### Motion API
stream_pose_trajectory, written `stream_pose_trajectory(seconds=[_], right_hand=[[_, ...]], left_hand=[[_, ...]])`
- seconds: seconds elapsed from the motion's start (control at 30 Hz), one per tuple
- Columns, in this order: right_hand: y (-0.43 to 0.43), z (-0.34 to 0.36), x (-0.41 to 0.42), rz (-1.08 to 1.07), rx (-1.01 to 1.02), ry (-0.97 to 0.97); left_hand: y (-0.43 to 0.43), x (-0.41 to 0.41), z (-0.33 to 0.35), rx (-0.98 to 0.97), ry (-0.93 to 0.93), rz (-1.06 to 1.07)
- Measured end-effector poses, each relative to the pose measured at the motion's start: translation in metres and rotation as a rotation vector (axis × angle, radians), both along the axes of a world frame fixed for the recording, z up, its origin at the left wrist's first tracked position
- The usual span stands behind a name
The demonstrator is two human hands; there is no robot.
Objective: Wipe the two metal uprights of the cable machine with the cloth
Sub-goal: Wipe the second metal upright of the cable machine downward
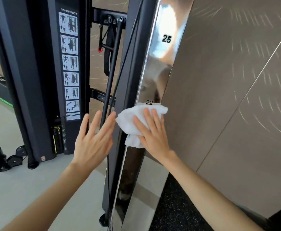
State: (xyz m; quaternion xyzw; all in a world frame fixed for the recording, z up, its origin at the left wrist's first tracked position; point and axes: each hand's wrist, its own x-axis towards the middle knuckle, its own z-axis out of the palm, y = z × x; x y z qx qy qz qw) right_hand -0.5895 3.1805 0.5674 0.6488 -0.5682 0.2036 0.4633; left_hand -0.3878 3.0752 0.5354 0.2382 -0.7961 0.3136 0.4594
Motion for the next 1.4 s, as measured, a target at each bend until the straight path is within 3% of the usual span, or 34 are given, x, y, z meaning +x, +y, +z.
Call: stream_pose_trajectory(seconds=[0.2,0.3,0.47,0.57,0.7,0.8,0.97,1.23,1.3,1.4], right_hand=[[-0.006,0.069,-0.008,0.308,-0.075,-0.264],[-0.005,0.03,-0.005,0.328,-0.059,-0.391],[0.012,-0.052,-0.006,0.276,0.058,-0.401],[0.013,-0.027,-0.008,0.316,0.074,-0.429],[-0.003,0.036,-0.005,0.355,-0.069,-0.443],[-0.011,0.03,0.0,0.34,-0.13,-0.394],[0.002,-0.063,-0.006,0.186,-0.038,-0.151],[-0.016,0.043,0.011,0.088,-0.189,-0.058],[-0.02,0.033,0.018,0.031,-0.244,-0.056],[-0.016,-0.039,0.016,-0.01,-0.188,0.005]], left_hand=[[0.016,0.005,-0.001,0.027,-0.002,0.076],[0.022,0.007,-0.001,0.052,-0.003,0.127],[0.032,0.011,-0.001,0.058,-0.004,0.183],[0.037,0.011,0.0,0.055,-0.033,0.183],[0.039,0.006,-0.003,0.081,-0.048,0.199],[0.039,0.001,-0.007,0.1,-0.036,0.195],[0.033,0.005,-0.022,0.074,-0.04,0.169],[0.02,0.004,-0.051,0.04,-0.052,0.111],[0.01,0.003,-0.058,0.034,-0.012,0.11],[-0.001,0.001,-0.064,0.009,0.037,0.07]])
